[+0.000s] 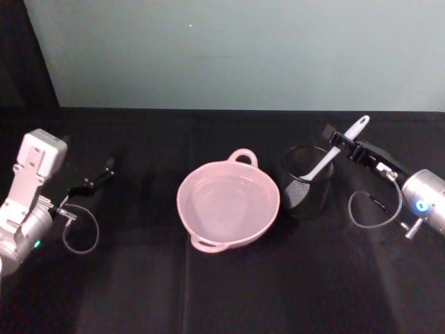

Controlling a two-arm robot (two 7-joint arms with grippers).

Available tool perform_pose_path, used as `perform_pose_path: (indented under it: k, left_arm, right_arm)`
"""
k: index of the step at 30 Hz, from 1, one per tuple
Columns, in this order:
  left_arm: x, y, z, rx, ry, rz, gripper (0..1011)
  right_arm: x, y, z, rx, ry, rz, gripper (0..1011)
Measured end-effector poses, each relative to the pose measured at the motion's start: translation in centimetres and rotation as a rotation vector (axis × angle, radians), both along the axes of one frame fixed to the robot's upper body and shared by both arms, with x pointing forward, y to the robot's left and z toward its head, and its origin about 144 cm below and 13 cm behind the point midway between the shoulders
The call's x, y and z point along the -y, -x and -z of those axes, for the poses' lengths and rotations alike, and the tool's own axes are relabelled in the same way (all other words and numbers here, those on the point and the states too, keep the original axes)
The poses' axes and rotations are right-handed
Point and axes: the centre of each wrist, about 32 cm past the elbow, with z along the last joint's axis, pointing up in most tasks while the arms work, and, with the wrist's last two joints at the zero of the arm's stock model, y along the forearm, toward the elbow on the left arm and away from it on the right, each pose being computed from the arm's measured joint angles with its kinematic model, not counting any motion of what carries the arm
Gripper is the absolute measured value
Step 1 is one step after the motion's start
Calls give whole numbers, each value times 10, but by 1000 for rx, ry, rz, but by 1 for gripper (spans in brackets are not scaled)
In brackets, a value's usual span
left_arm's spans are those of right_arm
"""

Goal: Use the one hand to pick up the spoon and stir the clear water in the bowl.

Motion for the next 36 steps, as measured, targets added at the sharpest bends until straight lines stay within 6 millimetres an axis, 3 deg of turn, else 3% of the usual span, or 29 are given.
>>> perform_pose_path:
  k: [21,28,36]
  left_arm:
    - [0,0,0,0,0,0,1011]
    - [0,0,0,0,0,0,1011]
    - [0,0,0,0,0,0,1011]
  right_arm:
    - [1,1,-1,-3,-1,1,138]
    - [1,2,-1,7,16,-4,113]
    - [3,19,-47,199,273,-55,112]
